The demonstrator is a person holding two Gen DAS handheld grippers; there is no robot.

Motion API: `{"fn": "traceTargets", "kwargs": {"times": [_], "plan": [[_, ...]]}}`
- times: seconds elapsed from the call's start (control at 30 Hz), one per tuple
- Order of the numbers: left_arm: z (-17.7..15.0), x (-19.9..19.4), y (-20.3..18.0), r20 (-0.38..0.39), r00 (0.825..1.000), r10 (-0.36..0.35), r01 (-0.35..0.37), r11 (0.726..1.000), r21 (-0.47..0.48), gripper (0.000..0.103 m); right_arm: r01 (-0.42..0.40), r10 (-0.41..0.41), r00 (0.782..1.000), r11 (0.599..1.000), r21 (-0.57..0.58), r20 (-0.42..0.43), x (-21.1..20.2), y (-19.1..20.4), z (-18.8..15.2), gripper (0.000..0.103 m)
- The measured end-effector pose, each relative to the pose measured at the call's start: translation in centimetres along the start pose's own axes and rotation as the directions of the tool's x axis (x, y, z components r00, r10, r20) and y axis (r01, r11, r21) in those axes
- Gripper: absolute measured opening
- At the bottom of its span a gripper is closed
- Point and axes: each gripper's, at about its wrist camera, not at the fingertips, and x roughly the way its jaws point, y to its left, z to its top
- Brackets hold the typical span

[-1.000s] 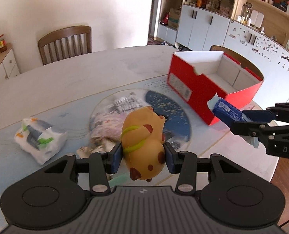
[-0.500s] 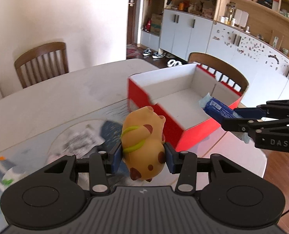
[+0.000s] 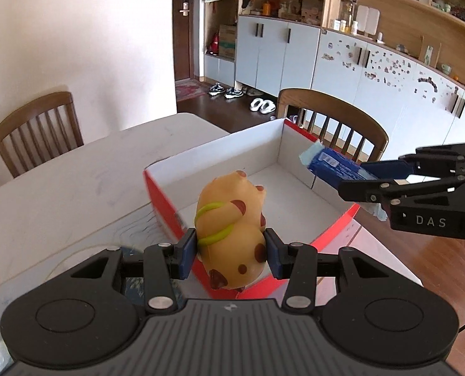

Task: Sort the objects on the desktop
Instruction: 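Carry the blue bar with the right tool while the left tool carries the toy toward the red box, then lower the blue bar with the right tool while the left tool lowers the toy into the box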

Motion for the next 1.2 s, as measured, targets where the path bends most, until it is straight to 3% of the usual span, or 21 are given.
{"fn": "traceTargets", "kwargs": {"times": [0.23,0.5,0.7,0.97,1.2], "plan": [[1.6,3.5,-1.2,-0.044,0.999,0.0,0.001,1.0,0.02,0.045,0.005,-0.005,1.0,1.0,0.002,-0.009,2.3,-2.5,0.9,0.037],[3.5,8.1,-0.9,-0.127,0.992,0.008,-0.008,1.0,0.003,0.045,-0.02,0.023,0.996,0.999,0.04,-0.085,6.0,-5.5,2.2,0.037],[4.0,11.7,-0.1,-0.207,0.978,-0.003,-0.004,0.999,-0.036,0.045,-0.019,0.022,0.991,1.0,0.025,-0.132,8.8,-6.0,2.2,0.037],[4.2,15.0,-0.5,-0.272,0.962,0.011,-0.013,1.0,-0.006,0.045,-0.005,0.006,0.981,1.0,0.004,-0.191,11.8,-6.1,1.7,0.037],[3.9,17.6,-0.7,-0.347,0.938,0.01,-0.001,1.0,0.025,0.045,-0.034,0.033,0.965,0.999,0.003,-0.261,14.5,-6.7,1.3,0.037]]}}
